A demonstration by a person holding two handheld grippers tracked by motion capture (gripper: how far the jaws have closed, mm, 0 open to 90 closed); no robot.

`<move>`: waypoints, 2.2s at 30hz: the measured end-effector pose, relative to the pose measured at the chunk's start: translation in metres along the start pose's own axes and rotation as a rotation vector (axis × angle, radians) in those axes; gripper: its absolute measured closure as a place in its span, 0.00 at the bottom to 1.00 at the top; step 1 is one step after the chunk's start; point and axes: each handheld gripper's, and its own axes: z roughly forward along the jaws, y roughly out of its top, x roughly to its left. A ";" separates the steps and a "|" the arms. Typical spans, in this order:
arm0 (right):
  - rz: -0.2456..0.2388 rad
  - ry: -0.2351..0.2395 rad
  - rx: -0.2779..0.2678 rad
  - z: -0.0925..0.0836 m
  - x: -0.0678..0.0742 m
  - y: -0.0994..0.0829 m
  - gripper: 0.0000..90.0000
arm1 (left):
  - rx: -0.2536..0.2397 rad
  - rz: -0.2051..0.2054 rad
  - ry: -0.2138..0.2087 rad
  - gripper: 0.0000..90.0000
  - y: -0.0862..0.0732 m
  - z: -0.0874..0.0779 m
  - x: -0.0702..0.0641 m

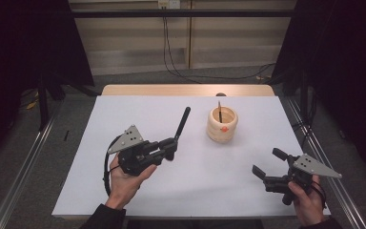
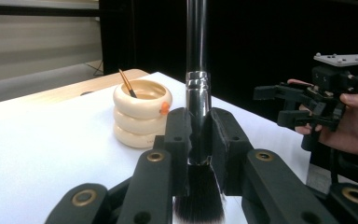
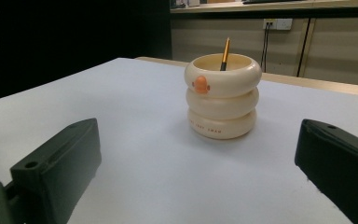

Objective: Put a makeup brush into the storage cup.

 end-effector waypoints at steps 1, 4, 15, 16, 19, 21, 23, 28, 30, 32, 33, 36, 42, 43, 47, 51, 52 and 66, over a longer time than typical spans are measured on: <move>-0.001 0.000 -0.001 0.000 0.000 0.000 0.00 | 0.003 0.009 -0.017 0.86 0.000 0.001 0.001; 0.001 0.005 -0.001 0.000 0.000 0.000 0.00 | 0.034 0.016 -0.018 0.86 0.001 0.001 -0.001; -0.003 0.009 0.002 0.000 0.000 0.000 0.00 | 0.164 0.051 -0.032 0.86 0.008 0.005 -0.003; -0.003 0.009 0.002 0.000 0.000 0.000 0.00 | 0.180 0.053 -0.025 0.86 0.009 0.005 -0.004; -0.002 0.011 0.002 0.000 0.000 0.000 0.00 | 0.209 0.058 -0.026 0.86 0.010 0.008 -0.004; -0.003 0.011 0.001 0.000 0.000 0.000 0.00 | 0.232 0.065 -0.036 0.86 0.010 0.010 -0.005; -0.008 0.013 0.002 0.000 0.000 0.000 0.00 | 0.272 0.067 -0.043 0.86 0.011 0.012 -0.006; -0.007 0.021 0.002 0.001 0.001 0.000 0.00 | 0.360 0.087 -0.034 0.86 0.011 0.018 -0.008; -0.006 0.019 0.000 0.001 0.001 0.000 0.00 | 0.379 0.090 -0.039 0.86 0.011 0.020 -0.008; -0.006 0.024 0.003 0.001 0.001 0.000 0.00 | 0.412 0.100 -0.042 0.86 0.012 0.023 -0.009; -0.004 0.023 0.003 0.001 0.001 0.000 0.00 | 0.428 0.104 -0.038 0.86 0.013 0.024 -0.009; -0.006 0.030 0.005 0.001 0.001 0.000 0.00 | 0.442 0.103 -0.052 0.86 0.012 0.029 -0.010; -0.007 0.031 0.005 0.001 0.002 0.000 0.00 | 0.520 0.116 -0.042 0.86 0.009 0.038 -0.010; -0.007 0.033 0.003 0.001 0.002 0.000 0.00 | 0.530 0.122 -0.044 0.86 0.008 0.039 -0.010; -0.006 0.036 0.007 0.001 0.001 0.000 0.00 | 0.596 0.116 -0.061 0.86 0.002 0.046 -0.010; -0.016 0.055 0.017 0.002 0.002 0.000 0.00 | 0.632 0.108 -0.076 0.86 -0.004 0.050 -0.011; -0.010 0.059 0.013 0.002 0.002 0.000 0.00 | 0.643 0.109 -0.076 0.86 -0.004 0.050 -0.011; -0.046 0.090 -0.005 0.003 0.003 0.000 0.00 | 0.750 0.205 -0.121 0.86 -0.014 0.057 -0.017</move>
